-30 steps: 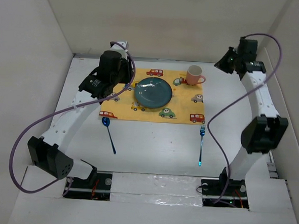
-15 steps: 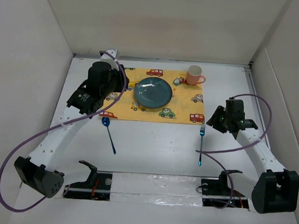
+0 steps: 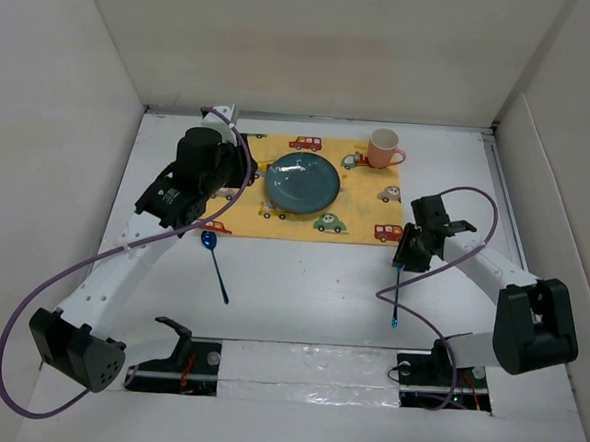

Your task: Set the dinner table for one person

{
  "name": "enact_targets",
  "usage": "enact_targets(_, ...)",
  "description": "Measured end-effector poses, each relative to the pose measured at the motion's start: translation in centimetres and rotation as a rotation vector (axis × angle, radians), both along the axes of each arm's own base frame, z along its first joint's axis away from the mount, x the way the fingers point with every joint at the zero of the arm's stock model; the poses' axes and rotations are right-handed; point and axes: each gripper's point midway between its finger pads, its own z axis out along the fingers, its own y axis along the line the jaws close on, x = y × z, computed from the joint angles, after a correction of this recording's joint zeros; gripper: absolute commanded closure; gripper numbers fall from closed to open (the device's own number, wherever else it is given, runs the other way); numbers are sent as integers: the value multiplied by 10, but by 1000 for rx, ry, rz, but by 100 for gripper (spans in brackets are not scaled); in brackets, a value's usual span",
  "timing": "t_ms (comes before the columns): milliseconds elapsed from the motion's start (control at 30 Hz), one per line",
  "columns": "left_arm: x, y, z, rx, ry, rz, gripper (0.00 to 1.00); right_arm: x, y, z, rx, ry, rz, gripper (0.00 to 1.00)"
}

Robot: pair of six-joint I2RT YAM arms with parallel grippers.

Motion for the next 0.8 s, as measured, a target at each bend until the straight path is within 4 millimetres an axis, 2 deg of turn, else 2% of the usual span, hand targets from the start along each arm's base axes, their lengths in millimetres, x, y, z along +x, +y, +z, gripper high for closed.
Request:
enact_targets(133, -3, 1, -4, 2, 3, 0, 67, -8, 1, -4, -23, 30, -4, 60)
enact_targets(367, -4, 4, 0, 1, -12, 9, 67, -23, 3, -26, -76, 137, -3, 71)
enact_targets(467, -6, 6, 4, -3, -26, 13, 68, -22, 3, -27, -96, 158, -2, 76)
enact_targets(533, -7, 7, 6, -5, -34, 17, 68, -22, 3, -28, -106, 165, -1, 85)
enact_targets(567, -8, 8, 7, -6, -37, 18, 68, -22, 2, -28, -112, 170, -2, 96)
enact_targets(600, -8, 9, 7, -7, -40, 21, 68, -22, 2, -28, -113, 170, -3, 100)
enact_targets(800, -8, 11, 5, -1, -41, 33, 68, -22, 5, -26, -145, 168, 11, 100)
